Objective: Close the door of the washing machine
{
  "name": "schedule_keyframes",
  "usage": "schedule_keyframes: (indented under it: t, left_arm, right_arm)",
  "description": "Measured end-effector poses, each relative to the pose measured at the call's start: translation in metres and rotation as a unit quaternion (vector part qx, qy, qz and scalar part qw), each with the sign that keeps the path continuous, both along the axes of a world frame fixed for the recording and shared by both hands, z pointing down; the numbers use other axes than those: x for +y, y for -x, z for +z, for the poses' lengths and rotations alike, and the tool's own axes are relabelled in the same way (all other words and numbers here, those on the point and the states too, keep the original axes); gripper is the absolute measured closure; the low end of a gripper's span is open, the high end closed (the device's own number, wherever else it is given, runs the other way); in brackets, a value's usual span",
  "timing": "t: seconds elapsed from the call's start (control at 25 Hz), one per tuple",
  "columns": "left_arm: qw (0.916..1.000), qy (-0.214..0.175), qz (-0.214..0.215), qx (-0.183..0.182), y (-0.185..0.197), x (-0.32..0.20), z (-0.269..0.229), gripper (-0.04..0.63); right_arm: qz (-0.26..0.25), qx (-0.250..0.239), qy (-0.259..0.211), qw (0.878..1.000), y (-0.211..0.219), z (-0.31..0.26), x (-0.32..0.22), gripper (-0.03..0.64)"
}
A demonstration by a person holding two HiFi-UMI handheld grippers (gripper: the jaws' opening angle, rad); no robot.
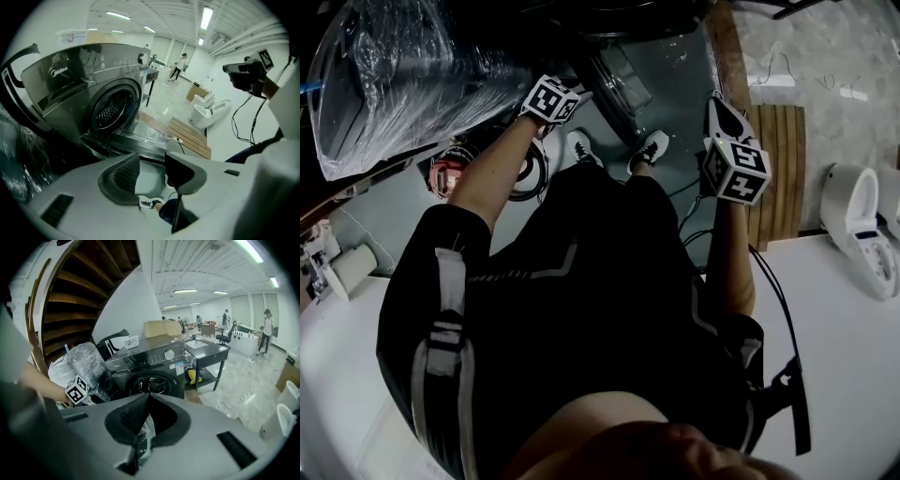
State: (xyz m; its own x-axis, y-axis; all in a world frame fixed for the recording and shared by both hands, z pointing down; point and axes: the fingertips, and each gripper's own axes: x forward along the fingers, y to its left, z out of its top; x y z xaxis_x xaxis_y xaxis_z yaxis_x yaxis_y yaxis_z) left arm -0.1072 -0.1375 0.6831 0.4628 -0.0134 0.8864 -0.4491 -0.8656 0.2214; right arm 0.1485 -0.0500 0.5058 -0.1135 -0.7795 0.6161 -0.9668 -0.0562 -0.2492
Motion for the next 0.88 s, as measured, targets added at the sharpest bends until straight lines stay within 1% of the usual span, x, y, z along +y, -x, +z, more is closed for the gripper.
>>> schedule_keyframes:
  t: [0.08,0.12,0.16,0.2,0.24,0.32,0.36,0.4,0.44,0.48,0.52,0.56,0.68,0.72,0.8,0.88]
  left_arm:
    - [0.9996,-0.017,0.022,-0.004,-0.014,-0.002,-0.006,0.426]
    - [0.9986,-0.029,0.041,-0.012,-0.02,-0.003,-0.008,0.426]
    - [0.9964,-0.044,0.069,-0.023,-0.025,-0.003,-0.009,0.426]
    - [0.992,-0.062,0.104,-0.038,-0.03,-0.002,-0.01,0.426]
    - [0.985,-0.083,0.142,-0.054,-0.035,-0.001,-0.009,0.426]
    - [0.9647,-0.126,0.214,-0.088,-0.042,-0.002,-0.008,0.426]
    - [0.9538,-0.14,0.244,-0.106,-0.045,-0.002,-0.006,0.426]
    - [0.9439,-0.146,0.27,-0.122,-0.046,-0.002,-0.004,0.426]
    - [0.9357,-0.146,0.291,-0.135,-0.047,-0.002,-0.002,0.426]
    - [0.9293,-0.145,0.308,-0.144,-0.048,-0.001,0.001,0.426]
    - [0.9247,-0.144,0.319,-0.15,-0.05,-0.001,0.004,0.426]
    - [0.9223,-0.144,0.324,-0.153,-0.053,-0.002,0.006,0.426]
    - [0.9248,-0.134,0.324,-0.147,-0.069,-0.004,0.008,0.426]
    - [0.9227,-0.138,0.328,-0.147,-0.074,-0.007,0.008,0.428]
    - [0.9117,-0.149,0.351,-0.153,-0.081,-0.012,0.009,0.428]
    - [0.8958,-0.162,0.38,-0.164,-0.085,-0.014,0.012,0.428]
  right_arm:
    - [0.001,-0.004,0.001,1.0,-0.006,0.004,0.001,0.612]
    - [0.001,-0.006,0.002,1.0,-0.009,0.005,0.001,0.612]
    - [0.0,-0.008,0.002,1.0,-0.011,0.007,0.001,0.612]
    - [-0.001,-0.01,0.002,1.0,-0.014,0.008,0.001,0.612]
    - [-0.002,-0.012,0.002,1.0,-0.017,0.009,0.001,0.612]
    - [-0.002,-0.011,0.003,1.0,-0.024,0.011,0.003,0.612]
    - [-0.001,-0.01,0.003,1.0,-0.028,0.012,0.004,0.612]
    - [-0.001,-0.009,0.003,1.0,-0.031,0.013,0.006,0.612]
    - [-0.001,-0.007,0.004,1.0,-0.034,0.015,0.009,0.612]
    - [-0.002,-0.005,0.004,1.0,-0.036,0.017,0.012,0.612]
    - [-0.005,-0.004,0.007,1.0,-0.037,0.02,0.017,0.612]
    - [-0.011,-0.002,0.011,1.0,-0.038,0.023,0.021,0.612]
    - [-0.032,0.001,0.025,0.999,-0.034,0.035,0.03,0.612]
    - [-0.034,-0.001,0.028,0.999,-0.033,0.039,0.031,0.612]
    - [-0.038,-0.008,0.034,0.999,-0.028,0.049,0.03,0.612]
    - [-0.046,-0.009,0.04,0.998,-0.023,0.058,0.027,0.612]
